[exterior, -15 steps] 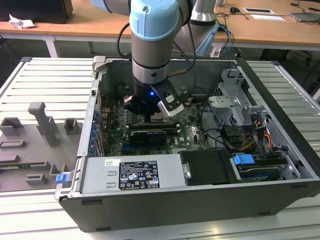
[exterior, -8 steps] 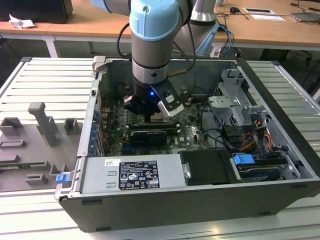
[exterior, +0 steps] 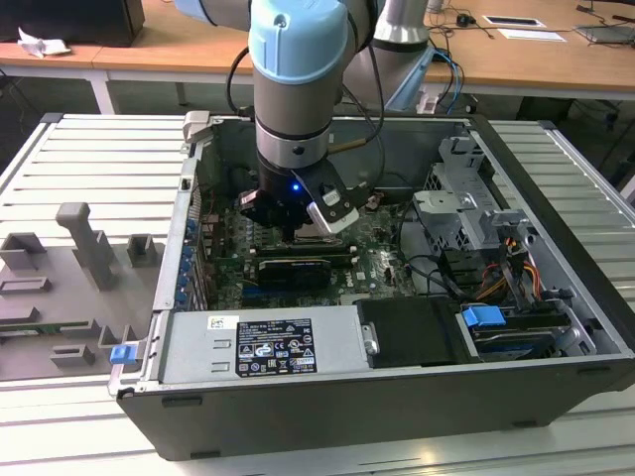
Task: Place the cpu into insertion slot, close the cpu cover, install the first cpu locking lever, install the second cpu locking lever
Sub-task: 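Install the second cpu locking lever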
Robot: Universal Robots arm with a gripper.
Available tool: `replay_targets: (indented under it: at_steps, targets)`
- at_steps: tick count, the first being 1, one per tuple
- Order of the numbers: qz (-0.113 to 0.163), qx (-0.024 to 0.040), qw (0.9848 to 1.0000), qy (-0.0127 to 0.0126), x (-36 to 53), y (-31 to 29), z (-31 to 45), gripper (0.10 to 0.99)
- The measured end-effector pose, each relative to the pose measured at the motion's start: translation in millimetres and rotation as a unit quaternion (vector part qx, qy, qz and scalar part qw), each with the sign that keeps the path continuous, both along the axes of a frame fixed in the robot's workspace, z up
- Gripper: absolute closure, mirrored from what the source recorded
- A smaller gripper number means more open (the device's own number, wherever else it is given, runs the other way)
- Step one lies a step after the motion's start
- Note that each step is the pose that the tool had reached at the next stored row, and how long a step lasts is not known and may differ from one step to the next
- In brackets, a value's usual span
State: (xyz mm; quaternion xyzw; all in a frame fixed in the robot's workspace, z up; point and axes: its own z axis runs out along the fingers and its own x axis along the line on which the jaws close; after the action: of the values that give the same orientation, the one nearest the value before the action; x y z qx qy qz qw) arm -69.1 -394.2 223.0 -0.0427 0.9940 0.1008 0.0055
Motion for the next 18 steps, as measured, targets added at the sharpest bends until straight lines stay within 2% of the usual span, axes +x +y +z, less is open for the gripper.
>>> replay_targets:
  at_steps: [5,12,15,18]
  targets:
    - [0.000,0.0069,1.0000,0.0000,-3.2,-1.9,-11.2,0.980]
    - [0.000,0.0204,0.9998,-0.0001,-6.8,-5.0,-19.3,0.980]
    - [0.000,0.0303,0.9995,-0.0001,-6.8,-4.9,-21.2,0.980]
    - [0.000,0.0338,0.9994,0.0002,-7.1,-5.1,-25.2,0.980]
